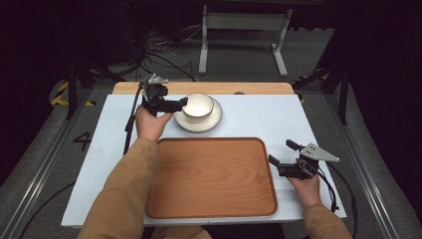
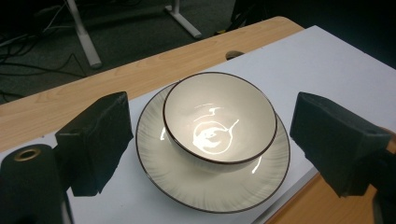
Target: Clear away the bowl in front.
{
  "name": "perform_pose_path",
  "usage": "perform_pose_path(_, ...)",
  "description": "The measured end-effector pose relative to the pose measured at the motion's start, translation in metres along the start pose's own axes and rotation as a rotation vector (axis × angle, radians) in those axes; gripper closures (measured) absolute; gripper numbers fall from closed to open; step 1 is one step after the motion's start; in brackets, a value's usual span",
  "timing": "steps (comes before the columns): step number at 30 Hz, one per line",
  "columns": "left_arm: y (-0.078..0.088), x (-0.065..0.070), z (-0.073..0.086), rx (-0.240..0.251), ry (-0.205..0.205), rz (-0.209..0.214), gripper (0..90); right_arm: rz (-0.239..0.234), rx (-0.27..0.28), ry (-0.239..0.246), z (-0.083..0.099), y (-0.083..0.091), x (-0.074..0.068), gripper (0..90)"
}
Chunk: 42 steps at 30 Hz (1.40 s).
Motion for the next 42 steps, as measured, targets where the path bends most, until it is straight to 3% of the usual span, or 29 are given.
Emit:
perform_pose_path(13,-0.026,-0.007,0.000,-0.046,0.039,-0.014,14.2,-0.005,-0.002,0.004,0.000,0.000,-0.001,5.0)
perform_pose_path(18,-0.041,-0.012,0.010,-0.071,0.071,-0.013,14.3,-0.006,0.003,0.002,0.000,0.001,-0.001,5.0)
perform_pose_path(27,-0.061,-0.017,0.021,-0.096,0.080,-0.024,14.8,-0.005,0.002,0.001,0.000,0.001,-0.001,5.0)
perform_pose_path(34,-0.077,-0.019,0.034,-0.136,0.133,0.001,18.7,-0.007,0.004,0.000,0.000,0.001,-0.001,5.0)
perform_pose_path(42,-0.088,-0.020,0.043,-0.180,0.175,-0.022,24.5,-0.012,0.009,-0.008,-0.001,0.001,-0.001,5.0)
Point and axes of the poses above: each handheld gripper's, and its own axes: y roughly backward along the jaws, z roughly out of its underside, x roughly to its right, the point moved 10 cm from there along -y, roughly forward along the jaws, and after that the axes turned 5 degrees about -y, right-handed, at the moved point
